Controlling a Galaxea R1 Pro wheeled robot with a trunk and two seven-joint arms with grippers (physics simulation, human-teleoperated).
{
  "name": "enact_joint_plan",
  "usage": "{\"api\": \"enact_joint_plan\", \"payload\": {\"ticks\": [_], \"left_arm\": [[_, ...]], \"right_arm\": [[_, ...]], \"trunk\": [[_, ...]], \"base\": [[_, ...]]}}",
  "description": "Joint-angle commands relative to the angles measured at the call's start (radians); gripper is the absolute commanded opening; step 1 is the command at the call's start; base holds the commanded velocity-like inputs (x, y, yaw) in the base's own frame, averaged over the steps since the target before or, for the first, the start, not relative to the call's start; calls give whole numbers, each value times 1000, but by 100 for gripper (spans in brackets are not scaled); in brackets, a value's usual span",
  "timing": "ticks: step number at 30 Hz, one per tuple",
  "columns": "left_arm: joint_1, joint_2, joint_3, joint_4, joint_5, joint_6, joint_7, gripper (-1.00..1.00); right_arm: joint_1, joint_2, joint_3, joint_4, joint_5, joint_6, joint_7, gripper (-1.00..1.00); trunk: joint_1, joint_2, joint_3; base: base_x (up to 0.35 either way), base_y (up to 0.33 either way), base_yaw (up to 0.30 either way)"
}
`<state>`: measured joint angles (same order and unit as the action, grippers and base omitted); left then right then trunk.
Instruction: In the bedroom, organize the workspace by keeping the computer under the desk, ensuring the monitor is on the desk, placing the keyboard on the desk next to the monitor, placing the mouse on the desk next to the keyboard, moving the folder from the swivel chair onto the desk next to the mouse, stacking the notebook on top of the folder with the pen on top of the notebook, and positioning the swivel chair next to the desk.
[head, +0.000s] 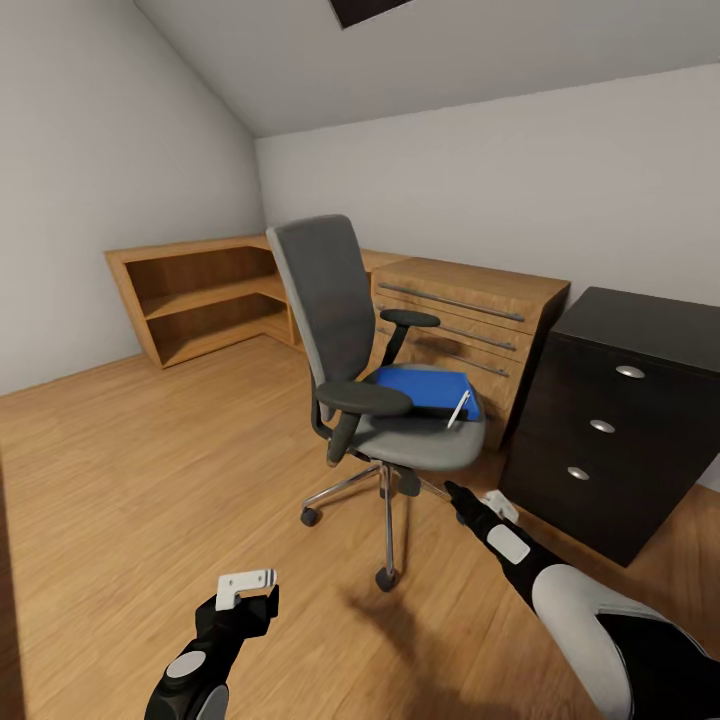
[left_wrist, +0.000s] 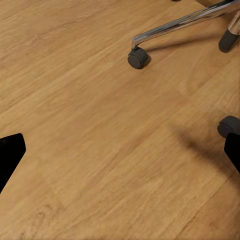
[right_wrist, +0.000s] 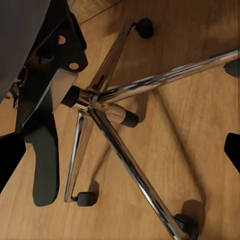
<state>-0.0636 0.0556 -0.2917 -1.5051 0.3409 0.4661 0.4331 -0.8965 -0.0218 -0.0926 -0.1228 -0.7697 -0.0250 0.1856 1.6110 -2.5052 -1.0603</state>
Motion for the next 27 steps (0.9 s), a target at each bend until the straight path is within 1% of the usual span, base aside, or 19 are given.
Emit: {"api": "enact_joint_plan", "payload": {"ticks": [1,9,14,17,27], "left_arm": [[-1,1,-3,-1,10,2,10,100],[-1,1,-3,-1,10,2,10,100],[-1,1,-3,-1,10,2,10,100],[-1,1,-3,-1,10,2,10,100],[-1,1,-3,-1,10,2,10,100]], "right_arm": [[-1,-1,-9,2,0,-2,6,100],[-1,-20,-15,2,-4,-3,6,100],[-1,-40,-55,2,-6,-3,6,100],[-1,-46,-66,2,-6,-3,6,100],[-1,-62,-76,-1,-6,-3,6,100]], "trunk": [[0,0,-1],[0,0,-1],[0,0,-1],[0,0,-1],[0,0,-1]], "base": [[0,0,0],[0,0,0],[0,0,0],[0,0,0],[0,0,0]]}}
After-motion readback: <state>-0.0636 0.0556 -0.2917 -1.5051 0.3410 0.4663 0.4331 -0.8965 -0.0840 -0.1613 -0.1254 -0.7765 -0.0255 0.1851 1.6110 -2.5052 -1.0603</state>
